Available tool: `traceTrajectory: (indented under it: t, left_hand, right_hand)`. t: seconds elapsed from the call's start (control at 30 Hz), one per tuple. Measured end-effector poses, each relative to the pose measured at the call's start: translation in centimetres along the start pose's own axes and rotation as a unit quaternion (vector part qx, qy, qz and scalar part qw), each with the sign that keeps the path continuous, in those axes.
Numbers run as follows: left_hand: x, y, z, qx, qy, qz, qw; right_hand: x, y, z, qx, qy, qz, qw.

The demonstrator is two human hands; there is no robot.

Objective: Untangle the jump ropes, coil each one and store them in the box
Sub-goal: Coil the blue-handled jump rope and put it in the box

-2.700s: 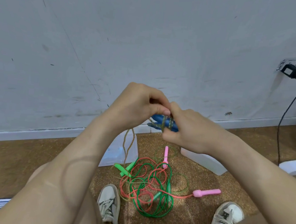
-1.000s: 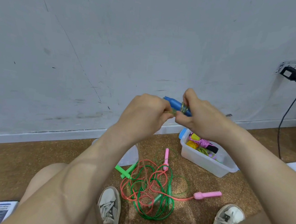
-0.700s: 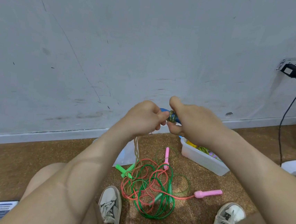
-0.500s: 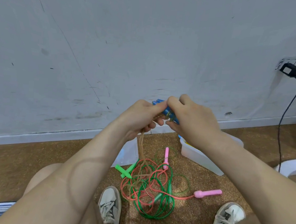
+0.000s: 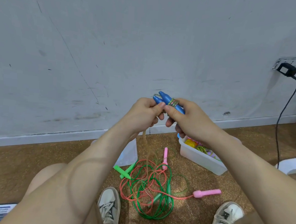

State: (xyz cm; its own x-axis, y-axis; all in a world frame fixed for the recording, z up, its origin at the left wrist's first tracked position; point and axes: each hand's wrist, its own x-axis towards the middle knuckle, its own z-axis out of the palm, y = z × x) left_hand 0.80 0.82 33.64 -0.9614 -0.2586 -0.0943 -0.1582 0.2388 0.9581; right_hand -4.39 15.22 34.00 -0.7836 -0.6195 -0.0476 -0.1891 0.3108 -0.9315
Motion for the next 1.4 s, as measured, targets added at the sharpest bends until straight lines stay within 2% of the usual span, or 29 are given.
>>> traceTrajectory:
  t: [0.07,0.13,0.2,0.27,0.33,0.4,0.43,0.53,0.63,0.7,0.83,0.9,0.97,1.03,1.13,1.23,1.3,1.4]
  left_hand:
    - [0.2,-0.2,0.4,0.058,0.018,-0.014,0.998]
    - [0.2,-0.2,0.6,0.152,0.023,-0.019,0.988]
    - [0.1,-0.1,0.6,0.248,0.017,-0.006,0.969]
    - [-0.1,0.1,0.5,0.372,0.032,0.028,0.927]
    - [-0.5,0.3,0.3,0.482,0.058,0.079,0.87]
    - [-0.7,0.3,0.2,0.533,0.07,0.126,0.834]
    - [-0.8,0.2,0.3,0.535,0.071,0.147,0.829]
    - [-0.9,0.3,0.0,0.469,0.07,0.16,0.866]
    - [-1.0,0.8,-0.6,0.353,0.028,0.081,0.932]
    - [-1.1,0.9,-1.1,0.248,-0.005,0.025,0.968]
    - [-1.1,0.9,-1.5,0.095,-0.021,-0.051,0.994]
    - [-1.1,1.0,-1.5,0.072,-0.027,-0.07,0.995]
    - [-1.2,1.1,-1.5,0.098,-0.045,-0.062,0.992]
    - [-1.3,1.2,-1.7,0.183,-0.08,-0.021,0.98]
    - [-1.5,1.1,-1.6,0.363,-0.091,0.096,0.922]
    - [-1.6,1.2,-1.4,0.436,-0.057,0.2,0.876]
    - [-1.6,1.2,-1.4,0.445,-0.046,0.251,0.858]
    - [-1.4,1.1,-1.4,0.421,-0.049,0.255,0.869]
  right_hand:
    - [0.3,0.4,0.0,-0.129,0.062,-0.053,0.988]
    - [0.5,1.0,0.0,-0.286,0.086,-0.077,0.951]
    - [0.6,1.2,0.1,-0.39,0.094,-0.09,0.911]
    - [0.5,1.0,0.3,-0.446,0.089,-0.092,0.886]
    - [0.4,0.9,0.5,-0.486,0.068,-0.089,0.867]
    - [0.4,0.8,0.6,-0.514,0.044,-0.078,0.853]
    - [0.3,0.7,0.6,-0.523,0.032,-0.073,0.849]
    - [0.2,0.3,0.2,-0.53,-0.008,-0.079,0.844]
    - [-0.1,0.0,-0.5,-0.494,-0.03,-0.101,0.863]
    - [-0.3,-0.1,-0.6,-0.492,-0.027,-0.113,0.863]
    - [-0.2,0.0,0.1,-0.533,0.026,-0.151,0.832]
    - [-0.1,-0.1,0.2,-0.542,0.036,-0.162,0.824]
    - [0.0,-0.3,-0.1,-0.543,0.027,-0.158,0.824]
    - [-0.1,-0.5,-0.5,-0.545,0.009,-0.143,0.826]
    - [-0.1,-0.5,-1.3,-0.543,-0.025,-0.12,0.831]
    - [0.0,-0.6,-2.4,-0.505,-0.061,-0.083,0.857]
    - [0.1,-0.6,-3.1,-0.456,-0.08,-0.064,0.884]
    - [0.0,-0.7,-3.7,-0.371,-0.118,-0.04,0.92]
